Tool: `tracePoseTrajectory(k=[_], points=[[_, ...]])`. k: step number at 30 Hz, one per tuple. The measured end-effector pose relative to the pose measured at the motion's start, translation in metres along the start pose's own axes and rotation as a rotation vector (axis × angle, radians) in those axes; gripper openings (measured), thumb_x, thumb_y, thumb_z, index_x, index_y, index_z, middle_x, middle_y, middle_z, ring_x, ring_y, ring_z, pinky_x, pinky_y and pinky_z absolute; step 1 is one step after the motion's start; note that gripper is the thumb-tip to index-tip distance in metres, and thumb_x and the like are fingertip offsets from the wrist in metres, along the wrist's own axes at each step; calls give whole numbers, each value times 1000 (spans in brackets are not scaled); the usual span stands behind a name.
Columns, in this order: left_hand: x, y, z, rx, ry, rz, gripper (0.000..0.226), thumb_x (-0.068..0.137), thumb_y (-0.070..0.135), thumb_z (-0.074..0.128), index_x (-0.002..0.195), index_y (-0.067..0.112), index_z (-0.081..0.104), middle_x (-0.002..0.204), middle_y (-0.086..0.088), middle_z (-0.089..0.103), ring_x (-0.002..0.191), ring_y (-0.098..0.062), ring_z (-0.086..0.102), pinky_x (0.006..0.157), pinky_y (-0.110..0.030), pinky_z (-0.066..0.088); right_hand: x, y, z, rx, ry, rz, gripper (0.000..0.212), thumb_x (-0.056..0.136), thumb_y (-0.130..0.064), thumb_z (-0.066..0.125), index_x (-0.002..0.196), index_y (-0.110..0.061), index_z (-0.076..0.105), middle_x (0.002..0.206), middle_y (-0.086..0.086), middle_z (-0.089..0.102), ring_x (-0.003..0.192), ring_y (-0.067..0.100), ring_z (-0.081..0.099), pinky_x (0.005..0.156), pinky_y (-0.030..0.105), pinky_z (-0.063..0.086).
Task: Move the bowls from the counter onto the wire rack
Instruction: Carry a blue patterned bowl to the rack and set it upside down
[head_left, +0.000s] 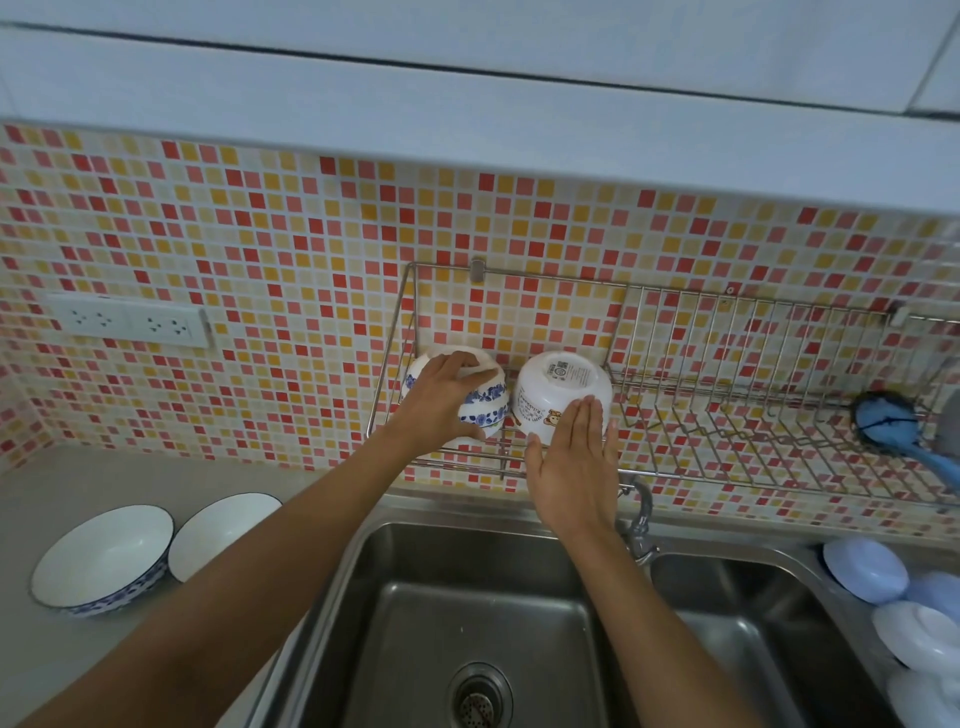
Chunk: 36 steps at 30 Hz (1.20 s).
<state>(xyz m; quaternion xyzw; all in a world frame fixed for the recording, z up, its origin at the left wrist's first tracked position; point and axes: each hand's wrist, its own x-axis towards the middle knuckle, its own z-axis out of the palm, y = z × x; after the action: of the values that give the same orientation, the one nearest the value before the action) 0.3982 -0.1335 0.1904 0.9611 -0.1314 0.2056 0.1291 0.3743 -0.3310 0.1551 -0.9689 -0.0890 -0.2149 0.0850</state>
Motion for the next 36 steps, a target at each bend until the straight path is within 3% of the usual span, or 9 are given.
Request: tracePoseTrajectory(k=[3,12,16,19,21,23,28,32,36], points=[[-2,-1,-1,-19,-1,-13,85,63,38,83,137,23,47,139,-10,44,128,-30,38,110,-45,31,0,0,0,0,-8,0,84,88,-54,-3,150,1,8,159,19,10,149,28,4,118,41,-8],[-14,2,-3,-191,-2,-113,60,75,25,77,130,19,55,135,-9,48,126,-28,41,109,-45,36,0,0,3,10,28,-3,75,95,-50,13,149,1,15,158,19,16,148,29,10,117,42,-8],[-30,8,-2,-137,128,-188,49,88,35,61,134,24,49,142,-4,43,131,-22,37,104,-40,41,-2,2,3,51,65,-5,77,94,-54,11,148,-1,24,155,18,27,146,29,19,119,46,2],[-52,10,3,-17,214,-178,42,94,42,45,130,22,53,137,-5,51,125,-21,47,93,-39,52,-10,5,6,107,105,-17,72,97,-53,18,143,0,37,148,18,40,142,31,31,119,51,14],[-65,8,5,39,229,-139,51,97,48,29,126,18,58,129,-7,59,117,-23,56,90,-41,55,-16,9,8,105,110,-45,73,98,-54,15,141,-1,41,145,18,44,140,30,34,119,51,16],[-72,5,6,99,202,-134,61,96,53,17,129,20,56,129,-6,60,117,-24,57,96,-42,48,-18,11,8,100,108,-58,75,98,-56,11,139,-2,44,144,17,46,139,29,37,119,49,18],[-72,3,10,185,81,-141,59,97,50,11,142,24,39,146,-1,45,136,-20,40,116,-43,22,-17,7,6,102,105,-35,77,97,-56,8,140,-2,43,144,16,46,138,27,38,119,45,18],[-75,4,9,193,59,-139,55,98,46,13,145,23,33,152,1,36,142,-18,30,117,-39,7,-18,9,7,77,71,-43,72,97,-52,12,143,-4,38,149,14,40,142,25,32,120,45,13],[-84,6,11,178,76,-166,64,97,49,2,145,19,33,151,-2,38,142,-21,30,118,-43,5,-21,7,10,110,92,-39,64,100,-49,20,142,-6,41,147,12,44,141,24,34,120,50,13]])
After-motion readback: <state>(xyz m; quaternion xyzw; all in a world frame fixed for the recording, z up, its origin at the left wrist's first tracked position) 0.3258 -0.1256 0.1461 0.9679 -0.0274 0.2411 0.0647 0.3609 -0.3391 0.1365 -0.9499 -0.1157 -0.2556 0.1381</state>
